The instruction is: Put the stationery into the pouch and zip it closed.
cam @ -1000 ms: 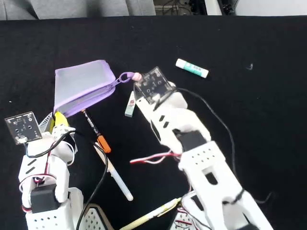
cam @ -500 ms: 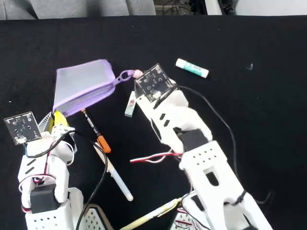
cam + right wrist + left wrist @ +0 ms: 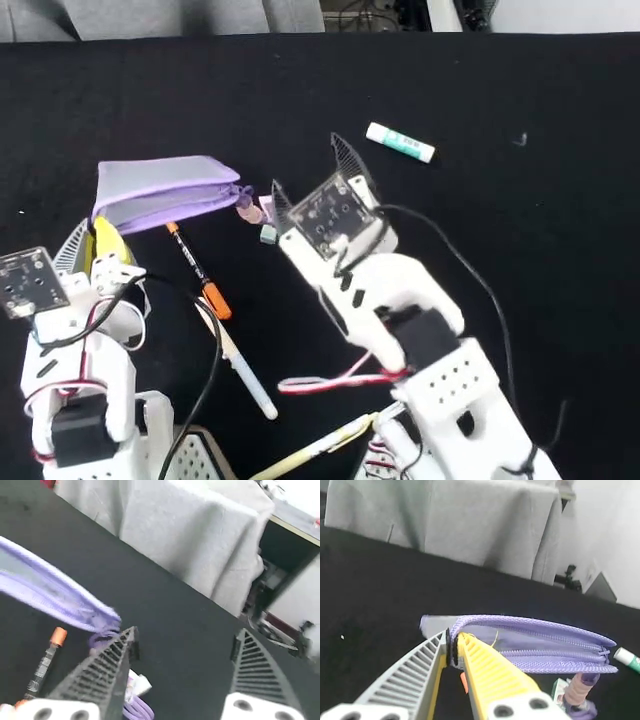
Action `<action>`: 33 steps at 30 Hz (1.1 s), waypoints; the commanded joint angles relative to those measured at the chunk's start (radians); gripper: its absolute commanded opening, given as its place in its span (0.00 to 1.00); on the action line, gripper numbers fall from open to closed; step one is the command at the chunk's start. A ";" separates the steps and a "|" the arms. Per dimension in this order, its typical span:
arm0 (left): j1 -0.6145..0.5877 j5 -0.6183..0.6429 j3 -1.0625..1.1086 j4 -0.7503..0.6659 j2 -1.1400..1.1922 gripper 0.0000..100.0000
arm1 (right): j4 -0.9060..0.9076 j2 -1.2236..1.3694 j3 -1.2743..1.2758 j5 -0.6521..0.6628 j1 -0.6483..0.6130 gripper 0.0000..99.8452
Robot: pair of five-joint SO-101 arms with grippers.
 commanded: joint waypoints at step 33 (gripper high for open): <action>-0.007 -0.084 -1.928 0.813 1.708 0.03 | 0.315 0.406 -0.337 -0.152 -0.170 0.29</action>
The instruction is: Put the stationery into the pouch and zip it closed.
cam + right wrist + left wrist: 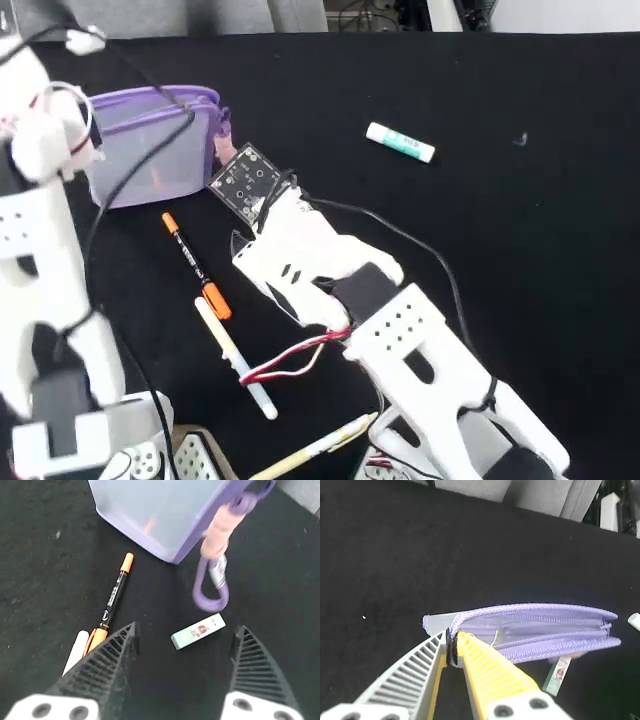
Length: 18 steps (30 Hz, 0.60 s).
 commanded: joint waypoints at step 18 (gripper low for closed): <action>-0.019 -0.012 -0.183 0.167 0.227 0.03 | 0.002 0.004 -0.056 -0.003 -0.011 0.29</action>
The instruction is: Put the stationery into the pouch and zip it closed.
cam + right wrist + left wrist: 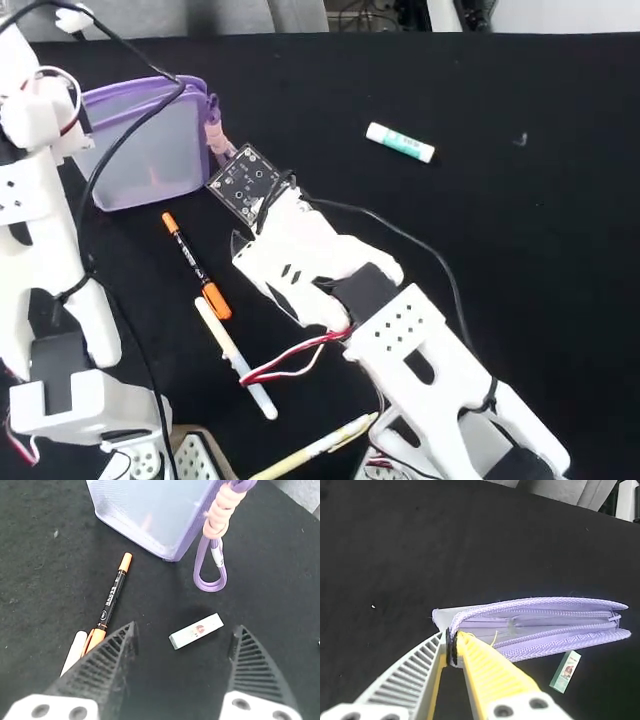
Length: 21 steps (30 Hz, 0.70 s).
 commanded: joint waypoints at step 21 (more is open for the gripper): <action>0.001 -0.003 0.150 0.008 0.014 0.03 | -0.003 0.004 -0.051 -0.003 -0.015 0.29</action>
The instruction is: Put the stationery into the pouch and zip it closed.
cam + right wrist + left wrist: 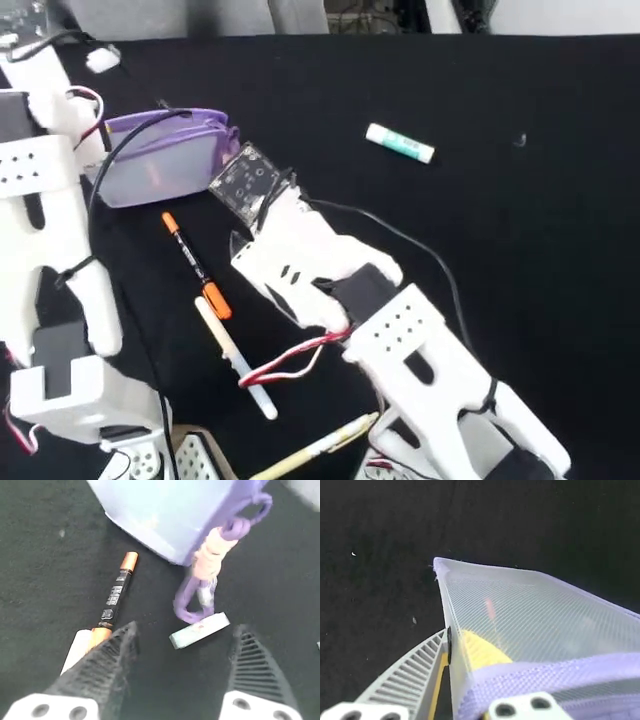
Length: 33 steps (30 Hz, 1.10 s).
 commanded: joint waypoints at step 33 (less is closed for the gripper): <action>-0.127 0.210 -0.093 -0.029 -0.012 0.03 | -0.074 0.684 -0.249 -0.052 -0.224 0.29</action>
